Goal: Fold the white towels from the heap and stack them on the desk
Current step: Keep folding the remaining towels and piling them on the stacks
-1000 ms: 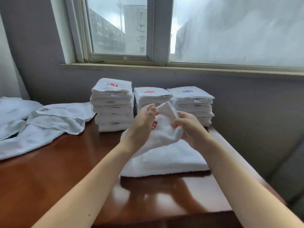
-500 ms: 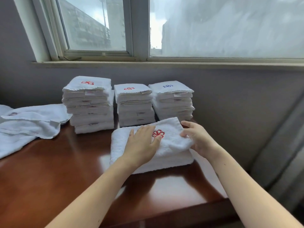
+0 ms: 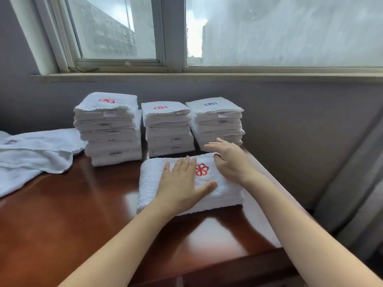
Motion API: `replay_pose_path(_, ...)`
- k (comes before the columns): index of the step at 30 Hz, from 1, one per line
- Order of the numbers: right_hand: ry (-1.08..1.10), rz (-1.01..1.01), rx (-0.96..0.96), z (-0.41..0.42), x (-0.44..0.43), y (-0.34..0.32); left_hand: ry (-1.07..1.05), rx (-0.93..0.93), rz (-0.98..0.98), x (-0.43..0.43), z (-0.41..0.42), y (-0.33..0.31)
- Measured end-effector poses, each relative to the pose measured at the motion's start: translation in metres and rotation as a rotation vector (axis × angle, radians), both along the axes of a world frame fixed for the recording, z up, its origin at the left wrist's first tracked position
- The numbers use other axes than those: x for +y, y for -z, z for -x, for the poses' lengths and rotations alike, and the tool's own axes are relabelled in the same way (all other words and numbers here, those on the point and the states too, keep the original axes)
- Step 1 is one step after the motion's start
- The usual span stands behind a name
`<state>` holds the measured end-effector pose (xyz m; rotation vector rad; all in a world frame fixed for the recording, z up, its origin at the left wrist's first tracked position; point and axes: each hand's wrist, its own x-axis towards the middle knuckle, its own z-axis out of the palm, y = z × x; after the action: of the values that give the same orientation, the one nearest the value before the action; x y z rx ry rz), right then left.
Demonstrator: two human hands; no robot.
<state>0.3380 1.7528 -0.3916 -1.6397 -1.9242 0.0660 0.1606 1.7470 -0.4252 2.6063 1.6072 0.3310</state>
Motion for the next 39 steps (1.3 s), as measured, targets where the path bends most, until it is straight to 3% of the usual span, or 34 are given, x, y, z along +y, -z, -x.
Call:
replay_pose_path(2, 0.01, 0.181, -0.035, 0.001, 0.009, 0.011, -0.005, 0.005, -0.007, 0.0, 0.0, 0.001)
replay_pose_path(4, 0.0, 0.264, 0.07, 0.0, 0.012, 0.023, -0.007, 0.011, -0.012, 0.001, 0.001, 0.002)
replay_pose_path(7, 0.01, 0.277, 0.18, -0.004, 0.013, 0.03, -0.006, -0.004, -0.02, 0.001, 0.001, 0.002)
replay_pose_path(15, 0.088, 0.338, 0.12, -0.001, 0.007, 0.03, -0.083, -0.004, -0.101, -0.004, 0.018, 0.009)
replay_pose_path(18, 0.116, 0.335, 0.072, 0.004, 0.001, 0.028, -0.086, -0.002, -0.108, -0.006, 0.026, 0.009)
replay_pose_path(25, 0.226, 0.411, -0.207, 0.025, -0.039, 0.014, 0.146, -0.066, -0.11, -0.004, 0.064, -0.001)
replay_pose_path(28, 0.205, 0.452, -0.262, 0.029, -0.055, 0.004, 0.177, -0.22, -0.09, -0.007, 0.093, -0.003)
replay_pose_path(35, -0.135, 0.831, 0.22, 0.039, -0.074, -0.014, -0.151, -0.467, 0.145, -0.014, 0.14, -0.006)
replay_pose_path(39, -0.114, 0.762, 0.356, 0.049, -0.073, -0.012, -0.318, -0.513, 0.227, -0.02, 0.148, -0.009)
